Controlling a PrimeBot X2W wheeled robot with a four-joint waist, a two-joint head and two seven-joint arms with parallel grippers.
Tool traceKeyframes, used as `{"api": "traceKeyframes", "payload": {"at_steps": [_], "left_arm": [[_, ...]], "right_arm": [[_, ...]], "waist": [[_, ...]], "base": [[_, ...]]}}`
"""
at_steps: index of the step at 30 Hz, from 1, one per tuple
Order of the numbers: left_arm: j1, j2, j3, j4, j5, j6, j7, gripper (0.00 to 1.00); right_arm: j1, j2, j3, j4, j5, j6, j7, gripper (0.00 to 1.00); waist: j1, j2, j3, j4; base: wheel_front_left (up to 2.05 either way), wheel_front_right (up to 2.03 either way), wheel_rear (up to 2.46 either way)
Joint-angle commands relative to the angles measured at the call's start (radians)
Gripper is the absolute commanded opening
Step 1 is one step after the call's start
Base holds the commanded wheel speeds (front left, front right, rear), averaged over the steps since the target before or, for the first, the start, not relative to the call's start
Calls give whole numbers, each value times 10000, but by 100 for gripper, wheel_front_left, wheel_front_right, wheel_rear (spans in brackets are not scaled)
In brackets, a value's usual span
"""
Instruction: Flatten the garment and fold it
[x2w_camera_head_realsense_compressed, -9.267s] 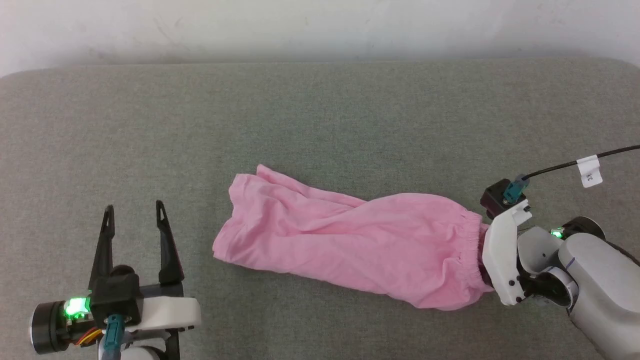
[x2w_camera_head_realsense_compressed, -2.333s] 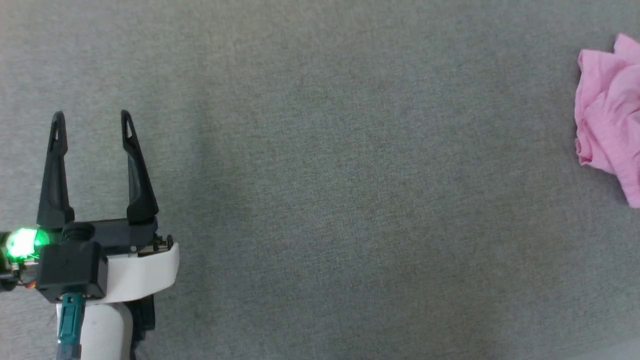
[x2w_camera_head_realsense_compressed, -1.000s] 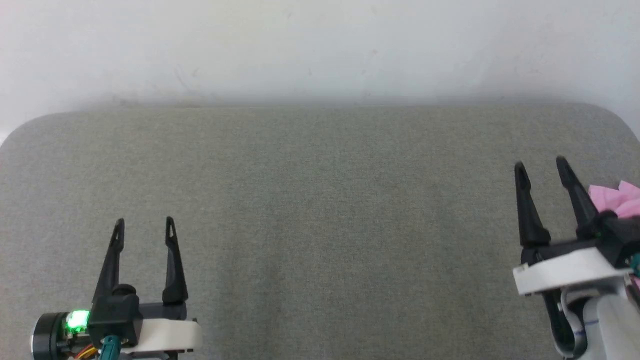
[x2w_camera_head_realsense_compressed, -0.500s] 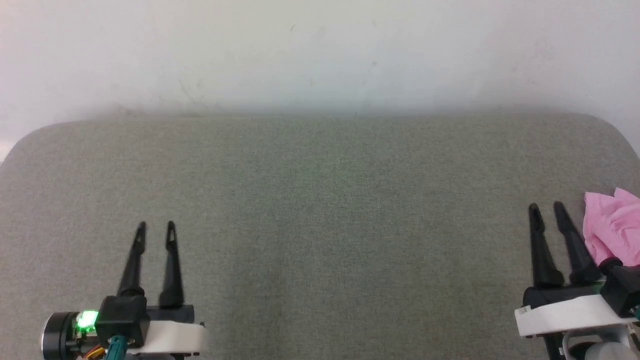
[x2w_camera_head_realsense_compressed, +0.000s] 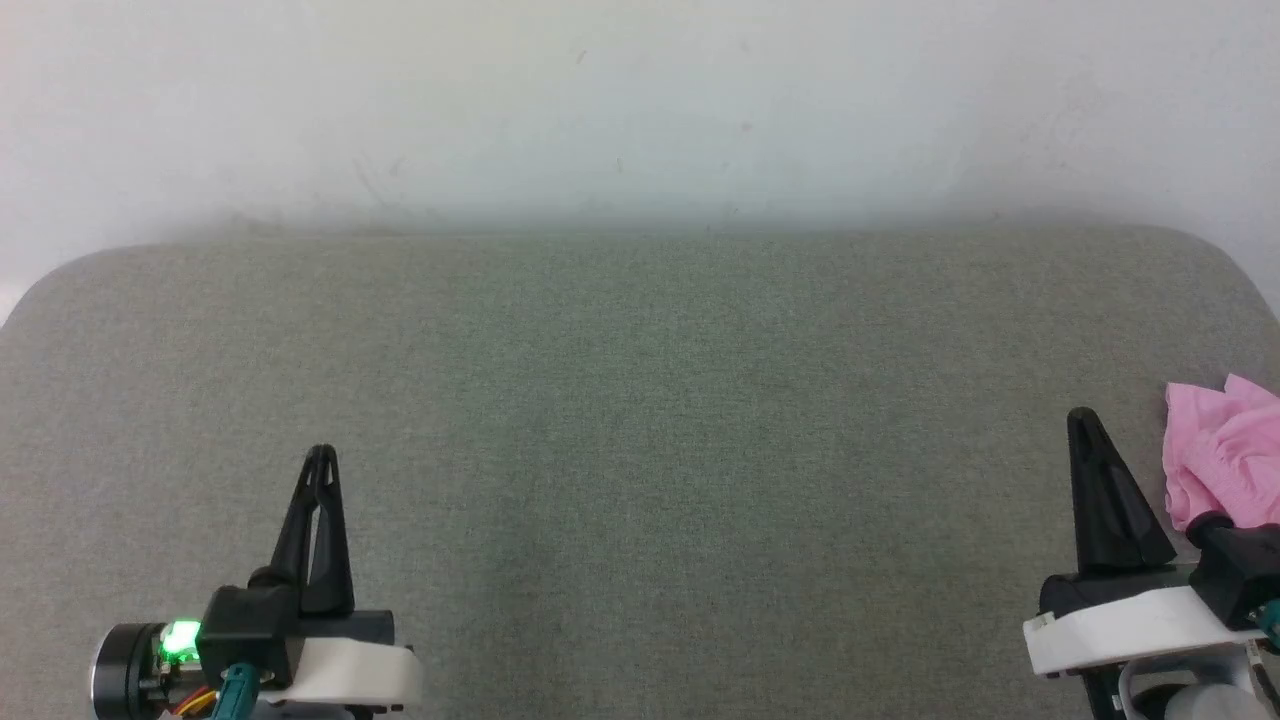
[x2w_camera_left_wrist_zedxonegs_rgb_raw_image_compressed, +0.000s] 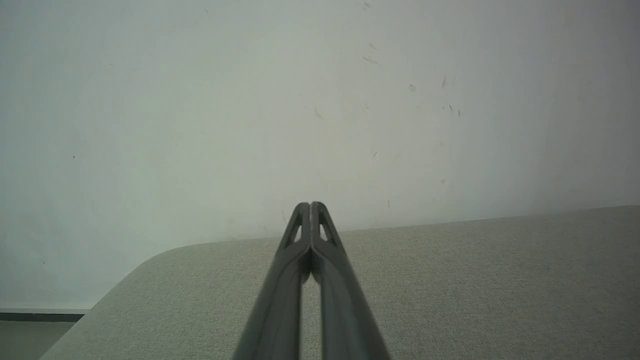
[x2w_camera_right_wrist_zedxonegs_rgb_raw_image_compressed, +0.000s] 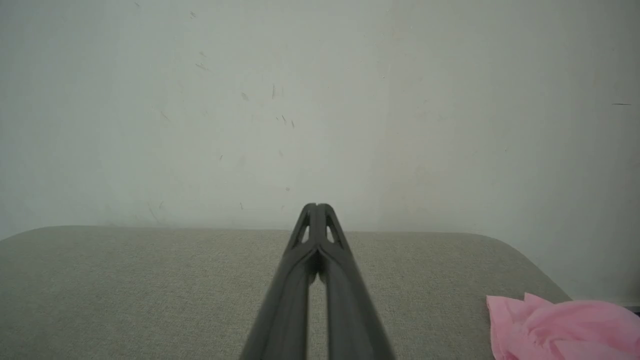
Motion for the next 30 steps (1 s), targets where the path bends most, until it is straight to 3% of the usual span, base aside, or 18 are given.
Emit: {"api": "traceKeyframes", "payload": {"at_steps": [1,30], "left_arm": [[-73,-48,52,73,37,-62,85,0],[-259,-322,191,327,117,-426,656,0]], "right_arm": [[-31,14,12,7,-104,-2,85,0],[-97,43,180,24,-407,-7,658,0]], "waist": [[0,-1,-1,-6],[-1,-1,-10,-95]], "base": [[0,0,0],[0,0,0]]}}
